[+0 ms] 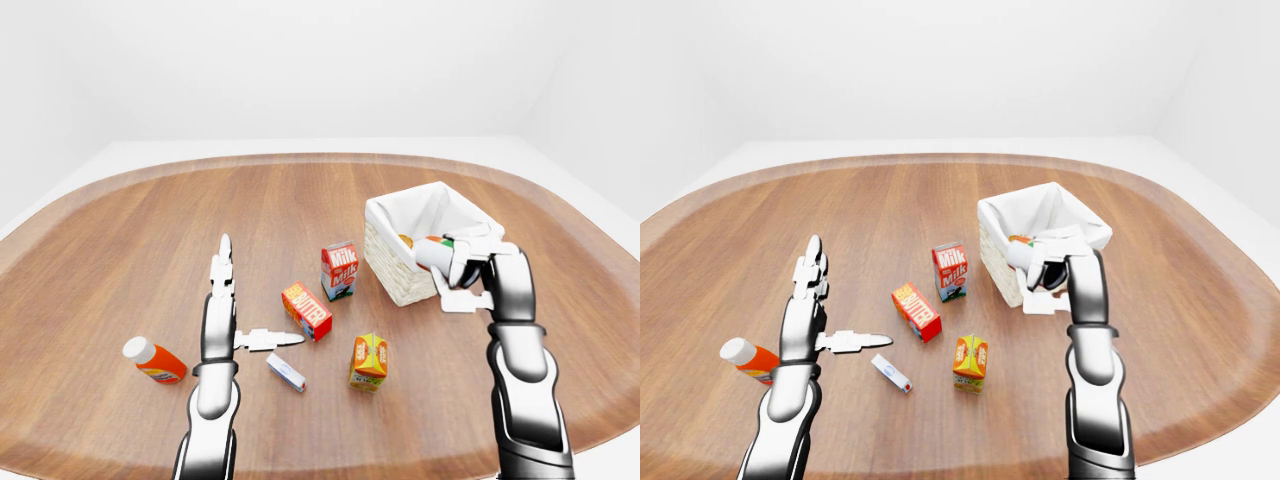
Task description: Pick up the alphabet soup and the tomato sauce, and put them in the basket.
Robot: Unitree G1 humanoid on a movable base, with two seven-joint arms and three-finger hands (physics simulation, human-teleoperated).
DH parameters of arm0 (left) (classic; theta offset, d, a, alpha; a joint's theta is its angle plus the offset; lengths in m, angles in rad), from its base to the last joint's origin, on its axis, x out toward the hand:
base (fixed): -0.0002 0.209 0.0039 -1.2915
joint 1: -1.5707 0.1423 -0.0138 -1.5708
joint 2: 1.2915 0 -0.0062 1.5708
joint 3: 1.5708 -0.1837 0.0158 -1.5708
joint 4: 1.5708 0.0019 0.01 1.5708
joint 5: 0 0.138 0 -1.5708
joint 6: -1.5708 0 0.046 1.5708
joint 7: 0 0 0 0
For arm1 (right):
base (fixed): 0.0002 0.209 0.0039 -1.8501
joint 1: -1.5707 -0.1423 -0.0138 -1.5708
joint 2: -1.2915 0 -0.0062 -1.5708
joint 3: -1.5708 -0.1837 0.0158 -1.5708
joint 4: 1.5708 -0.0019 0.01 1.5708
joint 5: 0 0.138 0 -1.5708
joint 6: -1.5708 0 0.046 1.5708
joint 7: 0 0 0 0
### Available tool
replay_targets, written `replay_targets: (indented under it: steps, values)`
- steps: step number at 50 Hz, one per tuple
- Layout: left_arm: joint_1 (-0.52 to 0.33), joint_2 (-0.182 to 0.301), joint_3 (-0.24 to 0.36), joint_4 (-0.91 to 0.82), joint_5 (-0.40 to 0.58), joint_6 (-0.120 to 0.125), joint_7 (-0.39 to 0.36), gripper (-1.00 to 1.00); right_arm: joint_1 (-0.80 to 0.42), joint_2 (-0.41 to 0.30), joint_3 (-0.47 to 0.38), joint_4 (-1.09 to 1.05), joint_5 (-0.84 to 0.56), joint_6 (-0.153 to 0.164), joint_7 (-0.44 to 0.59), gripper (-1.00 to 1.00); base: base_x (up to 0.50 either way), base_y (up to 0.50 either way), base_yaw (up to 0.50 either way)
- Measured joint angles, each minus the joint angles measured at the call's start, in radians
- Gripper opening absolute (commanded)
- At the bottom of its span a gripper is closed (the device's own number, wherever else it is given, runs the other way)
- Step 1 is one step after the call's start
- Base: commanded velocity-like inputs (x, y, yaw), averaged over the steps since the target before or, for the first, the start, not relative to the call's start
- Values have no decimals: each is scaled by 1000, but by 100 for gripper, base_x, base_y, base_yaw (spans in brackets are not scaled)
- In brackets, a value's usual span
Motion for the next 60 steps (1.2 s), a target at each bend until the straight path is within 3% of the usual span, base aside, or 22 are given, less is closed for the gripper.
replay_targets:
  steps: [9,20,60]
  values:
    - [0,0,0,0,0,0,0,100,-103,-38,2,7,-7,0,-15,-100,0,0,0]
    - [0,0,0,0,0,0,0,100,-265,-98,20,188,-74,0,-91,-100,0,0,0]
    - [0,0,0,0,0,0,0,100,-836,-213,159,1259,-487,0,-556,-100,0,0,0]
